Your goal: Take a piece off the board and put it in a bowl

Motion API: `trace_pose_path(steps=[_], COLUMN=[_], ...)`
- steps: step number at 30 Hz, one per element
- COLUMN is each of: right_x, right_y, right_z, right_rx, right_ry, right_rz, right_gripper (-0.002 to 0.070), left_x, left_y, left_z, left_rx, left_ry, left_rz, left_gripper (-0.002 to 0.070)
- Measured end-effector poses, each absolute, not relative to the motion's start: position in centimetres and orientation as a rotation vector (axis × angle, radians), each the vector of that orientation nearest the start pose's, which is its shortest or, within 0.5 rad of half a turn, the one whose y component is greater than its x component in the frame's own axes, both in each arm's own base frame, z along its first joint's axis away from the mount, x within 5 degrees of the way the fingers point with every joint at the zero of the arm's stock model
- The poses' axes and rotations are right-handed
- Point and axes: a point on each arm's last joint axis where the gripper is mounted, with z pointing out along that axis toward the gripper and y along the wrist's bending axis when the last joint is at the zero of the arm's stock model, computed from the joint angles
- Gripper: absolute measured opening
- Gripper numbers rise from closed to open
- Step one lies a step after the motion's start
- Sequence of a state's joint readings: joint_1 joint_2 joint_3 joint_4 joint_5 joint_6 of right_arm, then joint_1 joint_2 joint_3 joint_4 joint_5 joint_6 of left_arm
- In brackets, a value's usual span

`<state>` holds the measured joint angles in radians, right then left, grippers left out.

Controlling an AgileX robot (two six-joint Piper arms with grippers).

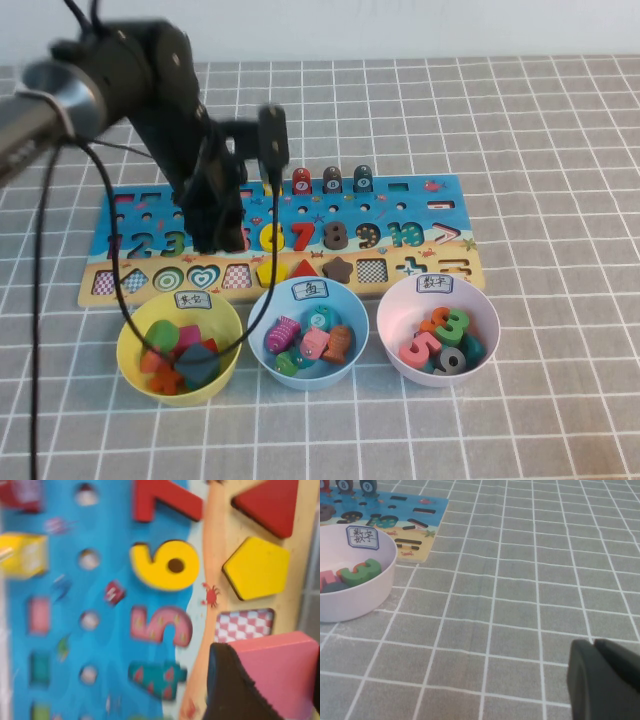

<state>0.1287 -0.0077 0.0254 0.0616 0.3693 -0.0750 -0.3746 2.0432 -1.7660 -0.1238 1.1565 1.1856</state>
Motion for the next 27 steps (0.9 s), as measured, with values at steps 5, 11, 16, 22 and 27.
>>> trace_pose_path(steps=[5,11,16,22,27], right_x=[5.2,5.2,5.2,5.2,5.2], right_y=[0.9,0.9,0.9,0.9,0.9], right_z=[17.2,17.2,17.2,17.2,17.2], right_rx=[-0.152,-0.152,-0.152,-0.152,-0.152], right_ry=[1.865,1.865,1.865,1.865,1.865], right_rz=[0.097,0.097,0.097,0.097,0.097], right_gripper=[-0.0017,-0.0017,-0.0017,-0.0017,-0.0017], left_x=[38.1,36.1,35.6,35.6,35.4], left_y=[-16.1,-15.2,-14.4,-13.8,-13.7], left_z=[29.6,33.8,34.8,35.1,35.4], left_rx=[1.693,1.412,1.233,1.084,1.019], left_ry=[2.237,2.336,2.435,2.501,2.518], left_rz=[-0.038,-0.051,-0.002,0.045,0.032], left_gripper=[0.0283,0.0283,0.0283,0.0283,0.0283])
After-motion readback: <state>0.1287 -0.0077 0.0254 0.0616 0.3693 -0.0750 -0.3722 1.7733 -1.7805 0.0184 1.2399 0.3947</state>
